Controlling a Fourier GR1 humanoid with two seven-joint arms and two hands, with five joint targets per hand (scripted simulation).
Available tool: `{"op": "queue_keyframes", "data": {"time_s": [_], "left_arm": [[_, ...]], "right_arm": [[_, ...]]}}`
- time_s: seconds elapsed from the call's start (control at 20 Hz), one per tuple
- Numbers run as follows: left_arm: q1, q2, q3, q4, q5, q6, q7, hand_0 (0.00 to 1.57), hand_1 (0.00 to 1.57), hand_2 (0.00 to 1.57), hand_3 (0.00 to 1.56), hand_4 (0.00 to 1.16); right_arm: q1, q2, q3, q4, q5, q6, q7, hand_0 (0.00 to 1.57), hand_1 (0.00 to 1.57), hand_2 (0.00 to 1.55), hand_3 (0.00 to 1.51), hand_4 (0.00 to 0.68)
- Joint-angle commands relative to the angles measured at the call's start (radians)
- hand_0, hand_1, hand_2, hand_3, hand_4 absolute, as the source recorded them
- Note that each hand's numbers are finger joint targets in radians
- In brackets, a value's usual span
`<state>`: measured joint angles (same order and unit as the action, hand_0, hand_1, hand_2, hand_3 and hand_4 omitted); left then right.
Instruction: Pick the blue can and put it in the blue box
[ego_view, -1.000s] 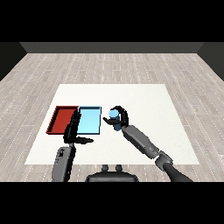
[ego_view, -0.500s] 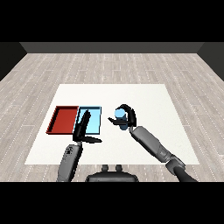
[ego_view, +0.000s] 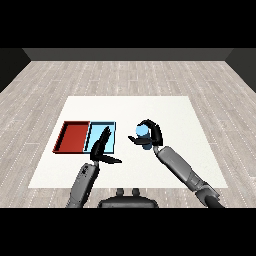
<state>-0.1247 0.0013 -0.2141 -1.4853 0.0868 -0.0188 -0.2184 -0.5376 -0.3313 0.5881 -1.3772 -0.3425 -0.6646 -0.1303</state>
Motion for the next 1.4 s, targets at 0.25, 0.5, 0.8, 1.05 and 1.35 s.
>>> {"op": "queue_keyframes", "data": {"time_s": [0.25,0.5,0.8,1.05,1.35], "left_arm": [[0.007,-0.001,-0.137,0.040,0.010,0.092,-0.001,0.00,0.00,0.00,0.00,0.00],[-0.143,-0.001,-0.106,0.137,0.074,0.128,0.042,0.00,0.00,0.00,0.00,0.00],[-0.098,0.006,-0.090,0.159,0.096,0.116,-0.010,0.00,0.00,0.00,0.00,0.00],[-0.138,-0.001,-0.173,0.194,0.141,0.189,0.004,0.00,0.00,0.00,0.00,0.00],[-0.206,-0.001,-0.182,0.287,0.196,0.215,-0.030,0.00,0.00,0.00,0.00,0.00]], "right_arm": [[0.028,0.087,-0.111,-0.006,0.145,0.103,0.043,1.48,1.48,1.47,1.40,0.619],[0.083,0.059,-0.138,-0.109,0.208,0.169,0.094,1.49,1.49,1.47,1.40,0.606],[0.093,0.170,-0.165,-0.113,0.313,0.190,0.106,1.48,1.48,1.47,1.40,0.606],[0.120,0.203,-0.193,-0.156,0.331,0.258,0.135,1.49,1.49,1.46,1.40,0.616],[0.133,0.279,-0.216,-0.124,0.391,0.295,0.101,1.47,1.47,1.46,1.39,0.611]]}}
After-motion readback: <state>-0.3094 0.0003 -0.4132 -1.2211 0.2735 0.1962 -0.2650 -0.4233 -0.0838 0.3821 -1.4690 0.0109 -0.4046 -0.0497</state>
